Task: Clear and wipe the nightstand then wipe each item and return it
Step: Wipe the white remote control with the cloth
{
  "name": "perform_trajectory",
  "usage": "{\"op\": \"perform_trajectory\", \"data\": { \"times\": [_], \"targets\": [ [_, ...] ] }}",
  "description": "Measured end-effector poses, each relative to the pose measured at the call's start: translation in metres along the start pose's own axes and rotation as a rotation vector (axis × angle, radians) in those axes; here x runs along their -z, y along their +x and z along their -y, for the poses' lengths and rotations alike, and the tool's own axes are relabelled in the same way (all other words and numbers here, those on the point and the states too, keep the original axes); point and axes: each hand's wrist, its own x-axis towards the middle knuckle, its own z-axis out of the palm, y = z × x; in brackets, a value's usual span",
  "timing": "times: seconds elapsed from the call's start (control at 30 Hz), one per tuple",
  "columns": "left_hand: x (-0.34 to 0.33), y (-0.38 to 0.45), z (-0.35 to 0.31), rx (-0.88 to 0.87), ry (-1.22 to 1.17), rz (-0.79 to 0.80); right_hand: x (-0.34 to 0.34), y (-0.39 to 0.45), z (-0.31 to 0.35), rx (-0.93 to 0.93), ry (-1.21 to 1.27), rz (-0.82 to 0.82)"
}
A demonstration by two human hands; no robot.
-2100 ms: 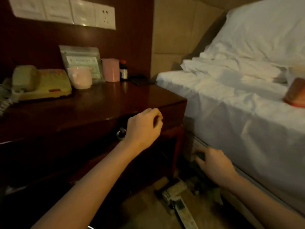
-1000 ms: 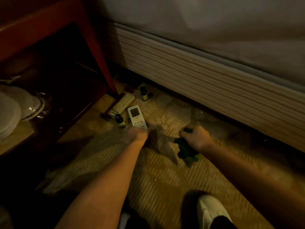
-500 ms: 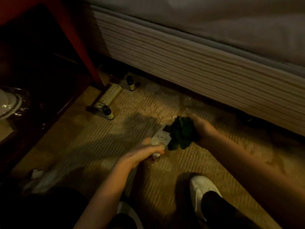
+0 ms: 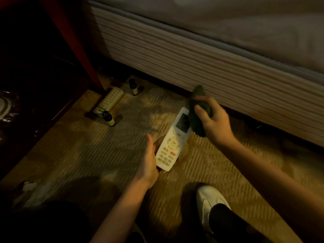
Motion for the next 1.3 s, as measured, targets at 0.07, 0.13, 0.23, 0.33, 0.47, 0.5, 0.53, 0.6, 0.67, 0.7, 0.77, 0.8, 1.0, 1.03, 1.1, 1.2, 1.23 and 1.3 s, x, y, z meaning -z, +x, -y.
{"op": "perform_trajectory", "data": {
  "times": [0.07,0.13,0.23,0.33,0.47,0.5,0.53,0.6,0.67,0.7,0.77,0.8,1.0,1.03,1.1,1.2,1.23,1.3],
  "targets": [
    [-0.01,-0.002,-0.005,-0.037,-0.025,-0.029,-0.012,-0.01,-0.003,0.178,-0.148,0.097],
    [-0.016,-0.001,-0.01,-0.06,-0.058,-0.086,-0.025,-0.027,-0.004,0.333,-0.258,0.146],
    [-0.02,0.0,-0.02,-0.101,-0.116,-0.149,-0.04,-0.058,-0.003,0.516,-0.322,0.245],
    [-0.019,-0.003,-0.03,-0.14,-0.127,-0.12,-0.037,-0.059,-0.003,0.643,-0.361,0.292],
    [-0.017,-0.007,-0.036,-0.159,-0.018,-0.11,-0.023,-0.017,0.014,0.633,-0.428,0.139],
    [-0.016,-0.008,-0.037,-0.169,-0.009,-0.117,-0.022,-0.009,0.02,0.581,-0.409,0.087],
    [-0.017,-0.009,-0.039,-0.181,-0.007,-0.119,-0.023,-0.004,0.026,0.536,-0.394,0.049],
    [-0.018,-0.01,-0.042,-0.194,-0.02,-0.117,-0.027,-0.007,0.032,0.522,-0.377,0.022],
    [-0.02,-0.011,-0.044,-0.224,-0.049,-0.129,-0.035,-0.025,0.033,0.597,-0.351,0.098],
    [-0.022,-0.012,-0.046,-0.25,-0.065,-0.135,-0.04,-0.038,0.032,0.646,-0.337,0.154],
    [-0.028,-0.014,-0.046,-0.304,-0.093,-0.166,-0.048,-0.062,0.028,0.69,-0.306,0.224],
    [-0.03,-0.016,-0.045,-0.32,-0.099,-0.188,-0.048,-0.07,0.026,0.679,-0.293,0.238],
    [-0.035,-0.018,-0.04,-0.276,-0.028,-0.12,-0.028,-0.043,0.026,0.58,-0.423,0.199],
    [-0.035,-0.018,-0.04,-0.243,-0.029,-0.091,-0.024,-0.032,0.027,0.528,-0.404,0.141],
    [-0.032,-0.019,-0.04,-0.183,-0.044,-0.084,-0.017,-0.012,0.029,0.398,-0.327,0.047],
    [-0.029,-0.02,-0.038,-0.148,-0.107,-0.107,-0.016,-0.008,0.025,0.298,-0.226,-0.024],
    [-0.03,-0.019,-0.037,-0.155,-0.113,-0.126,-0.02,-0.017,0.025,0.317,-0.206,-0.013],
    [-0.033,-0.019,-0.036,-0.204,-0.133,-0.18,-0.033,-0.043,0.028,0.379,-0.152,0.101]
  ]
}}
